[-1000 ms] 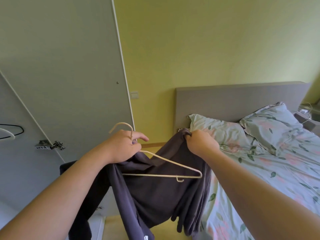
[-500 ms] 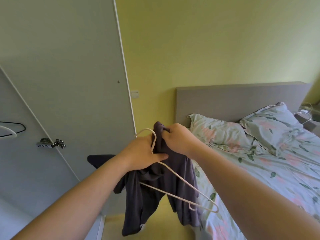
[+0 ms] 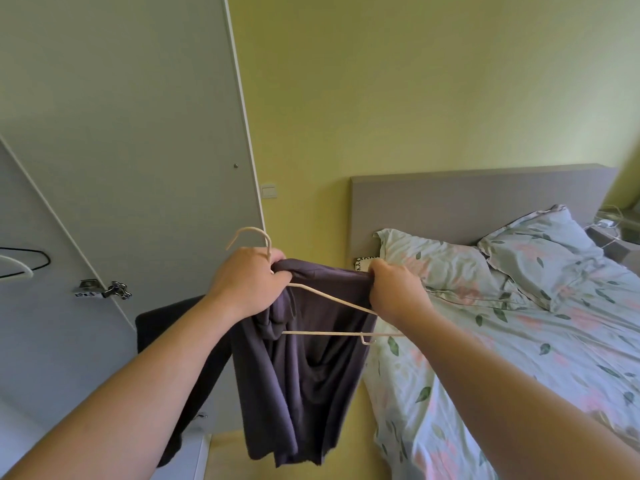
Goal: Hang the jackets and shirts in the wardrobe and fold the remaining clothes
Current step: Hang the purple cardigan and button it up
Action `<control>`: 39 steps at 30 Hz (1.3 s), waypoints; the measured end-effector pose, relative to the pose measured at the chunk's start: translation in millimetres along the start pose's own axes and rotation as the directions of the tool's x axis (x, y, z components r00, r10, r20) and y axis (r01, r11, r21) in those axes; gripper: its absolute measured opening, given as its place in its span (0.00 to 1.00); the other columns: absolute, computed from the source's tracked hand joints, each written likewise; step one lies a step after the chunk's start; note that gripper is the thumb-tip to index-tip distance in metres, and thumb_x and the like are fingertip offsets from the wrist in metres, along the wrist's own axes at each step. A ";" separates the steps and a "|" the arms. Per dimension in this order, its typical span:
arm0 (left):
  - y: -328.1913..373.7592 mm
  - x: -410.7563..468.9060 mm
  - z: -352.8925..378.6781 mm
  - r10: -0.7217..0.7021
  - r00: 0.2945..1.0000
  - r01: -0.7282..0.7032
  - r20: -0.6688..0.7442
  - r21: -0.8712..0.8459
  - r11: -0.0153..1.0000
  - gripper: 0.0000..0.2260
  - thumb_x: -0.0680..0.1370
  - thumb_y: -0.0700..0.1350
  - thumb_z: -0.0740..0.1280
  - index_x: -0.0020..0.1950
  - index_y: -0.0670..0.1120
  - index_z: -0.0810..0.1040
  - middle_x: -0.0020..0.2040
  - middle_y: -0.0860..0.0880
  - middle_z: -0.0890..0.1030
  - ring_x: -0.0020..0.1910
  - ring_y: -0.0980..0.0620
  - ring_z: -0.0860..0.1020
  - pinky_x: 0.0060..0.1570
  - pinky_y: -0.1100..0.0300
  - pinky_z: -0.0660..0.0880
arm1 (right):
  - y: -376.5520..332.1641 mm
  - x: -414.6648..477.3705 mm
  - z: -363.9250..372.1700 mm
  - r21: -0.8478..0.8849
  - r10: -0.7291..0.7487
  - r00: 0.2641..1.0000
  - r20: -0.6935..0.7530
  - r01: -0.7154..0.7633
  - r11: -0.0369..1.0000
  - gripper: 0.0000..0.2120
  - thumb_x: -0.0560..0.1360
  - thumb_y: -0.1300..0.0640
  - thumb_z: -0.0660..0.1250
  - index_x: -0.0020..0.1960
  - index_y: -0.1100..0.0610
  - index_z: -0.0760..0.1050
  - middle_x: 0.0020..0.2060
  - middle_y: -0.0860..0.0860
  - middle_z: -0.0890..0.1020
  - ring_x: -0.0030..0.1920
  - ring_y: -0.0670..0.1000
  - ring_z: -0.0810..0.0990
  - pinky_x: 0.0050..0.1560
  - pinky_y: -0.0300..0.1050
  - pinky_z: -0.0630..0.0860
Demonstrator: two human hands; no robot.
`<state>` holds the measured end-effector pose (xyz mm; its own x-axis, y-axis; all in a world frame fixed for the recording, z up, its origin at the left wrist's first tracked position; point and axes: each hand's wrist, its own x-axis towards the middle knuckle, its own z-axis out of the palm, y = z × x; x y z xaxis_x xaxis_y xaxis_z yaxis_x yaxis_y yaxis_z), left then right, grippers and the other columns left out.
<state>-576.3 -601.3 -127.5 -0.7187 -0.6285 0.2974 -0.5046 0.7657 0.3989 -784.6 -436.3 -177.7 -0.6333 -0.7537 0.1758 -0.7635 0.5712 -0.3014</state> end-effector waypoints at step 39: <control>-23.8 1.9 -30.8 0.057 0.990 -0.093 -0.127 -0.301 0.949 0.13 0.71 0.41 0.69 0.44 0.61 0.81 0.46 0.60 0.83 0.46 0.62 0.81 0.47 0.71 0.74 | -80.8 -12.0 -15.7 0.304 -0.420 0.904 0.074 0.381 0.873 0.20 0.83 0.43 0.58 0.35 0.46 0.63 0.31 0.46 0.72 0.38 0.58 0.75 0.42 0.57 0.76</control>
<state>-551.0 -624.9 -109.7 -0.6795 -0.5962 0.4276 -0.2678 0.7441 0.6120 -717.3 -468.3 -140.7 -0.2425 -0.9458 0.2158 -0.8693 0.1131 -0.4811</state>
